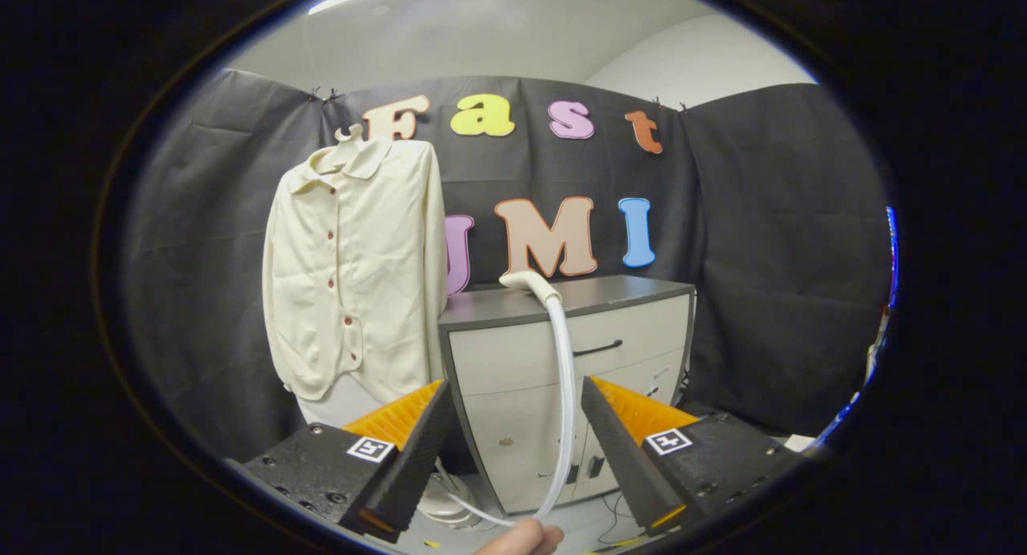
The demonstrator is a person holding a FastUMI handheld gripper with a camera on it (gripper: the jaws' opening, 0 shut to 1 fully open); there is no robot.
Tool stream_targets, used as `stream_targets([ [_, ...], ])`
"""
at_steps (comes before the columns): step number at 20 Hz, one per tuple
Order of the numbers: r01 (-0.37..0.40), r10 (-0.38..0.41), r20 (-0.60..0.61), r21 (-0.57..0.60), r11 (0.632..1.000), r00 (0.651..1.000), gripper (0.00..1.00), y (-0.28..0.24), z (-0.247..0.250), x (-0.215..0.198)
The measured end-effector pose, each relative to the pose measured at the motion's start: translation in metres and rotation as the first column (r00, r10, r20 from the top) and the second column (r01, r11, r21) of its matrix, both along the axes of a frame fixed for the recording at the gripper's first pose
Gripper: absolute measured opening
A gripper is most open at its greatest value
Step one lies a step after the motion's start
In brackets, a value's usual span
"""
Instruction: Iron the clothes twice with a garment steamer, once on the left side and once on the right side.
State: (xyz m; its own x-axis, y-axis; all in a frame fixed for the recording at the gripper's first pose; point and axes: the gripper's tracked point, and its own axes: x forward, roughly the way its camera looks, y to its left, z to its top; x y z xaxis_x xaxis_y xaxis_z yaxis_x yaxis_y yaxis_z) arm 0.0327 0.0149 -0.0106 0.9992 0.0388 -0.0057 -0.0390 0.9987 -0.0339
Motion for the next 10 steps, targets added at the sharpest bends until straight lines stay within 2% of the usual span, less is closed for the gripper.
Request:
stream_targets([
  [10,-0.039,0.039,0.006,-0.039,0.998,0.999,0.98,0.008,0.006,0.038],
])
